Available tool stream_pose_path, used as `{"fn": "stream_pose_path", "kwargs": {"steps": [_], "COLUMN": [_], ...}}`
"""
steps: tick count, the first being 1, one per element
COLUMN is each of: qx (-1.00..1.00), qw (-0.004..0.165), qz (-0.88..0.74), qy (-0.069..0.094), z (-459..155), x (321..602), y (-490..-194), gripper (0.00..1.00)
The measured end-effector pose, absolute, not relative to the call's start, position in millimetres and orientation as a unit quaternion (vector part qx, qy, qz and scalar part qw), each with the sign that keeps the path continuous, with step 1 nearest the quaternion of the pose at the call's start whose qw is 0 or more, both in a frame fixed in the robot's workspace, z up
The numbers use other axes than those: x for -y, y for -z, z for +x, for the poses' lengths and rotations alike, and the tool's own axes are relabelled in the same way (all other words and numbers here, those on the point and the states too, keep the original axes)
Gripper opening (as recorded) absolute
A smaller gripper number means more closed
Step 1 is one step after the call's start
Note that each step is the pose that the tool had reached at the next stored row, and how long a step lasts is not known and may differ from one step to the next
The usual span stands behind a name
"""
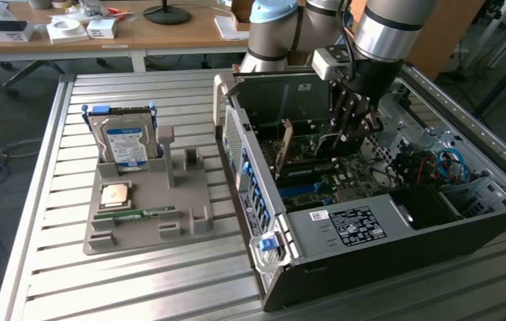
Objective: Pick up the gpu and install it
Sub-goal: 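Insert the gpu into the slot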
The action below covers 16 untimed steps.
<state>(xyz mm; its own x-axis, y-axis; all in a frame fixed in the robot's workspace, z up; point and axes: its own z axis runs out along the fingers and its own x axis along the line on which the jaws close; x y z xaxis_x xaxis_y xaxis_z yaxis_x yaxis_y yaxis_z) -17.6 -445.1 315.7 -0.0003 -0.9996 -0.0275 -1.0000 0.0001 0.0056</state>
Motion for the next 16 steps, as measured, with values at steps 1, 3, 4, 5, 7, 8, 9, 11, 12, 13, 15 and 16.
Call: {"fn": "stream_pose_path", "kwargs": {"steps": [1,3,4,5,7,8,9,11,12,13,15,16], "qx": [-0.707,-0.707,-0.707,-0.707,-0.707,-0.707,-0.707,-0.707,-0.707,-0.707,-0.707,-0.707], "qw": [0.008,0.008,0.008,0.008,0.008,0.008,0.008,0.008,0.008,0.008,0.008,0.008], "qz": [-0.707,-0.707,-0.707,-0.707,-0.707,-0.707,-0.707,-0.707,-0.707,-0.707,-0.707,-0.707], "qy": [-0.012,-0.012,-0.012,-0.012,-0.012,-0.012,-0.012,-0.012,-0.012,-0.012,-0.012,-0.012], "z": [-17.7,-18.0,-18.7,-19.4,-21.1,-22.0,-22.8,-24.2,-24.7,-25.0,-25.2,-25.3], "x": [445.1,445.1,445.1,445.1,445.1,445.1,445.1,445.1,445.1,445.1,445.1,445.1], "y": [-315.7,-315.7,-315.7,-315.7,-315.7,-315.7,-315.7,-315.7,-315.7,-315.7,-315.7,-315.7], "gripper": [0.26,0.26,0.26,0.26,0.26,0.26,0.26,0.26,0.26,0.26,0.26,0.26]}}
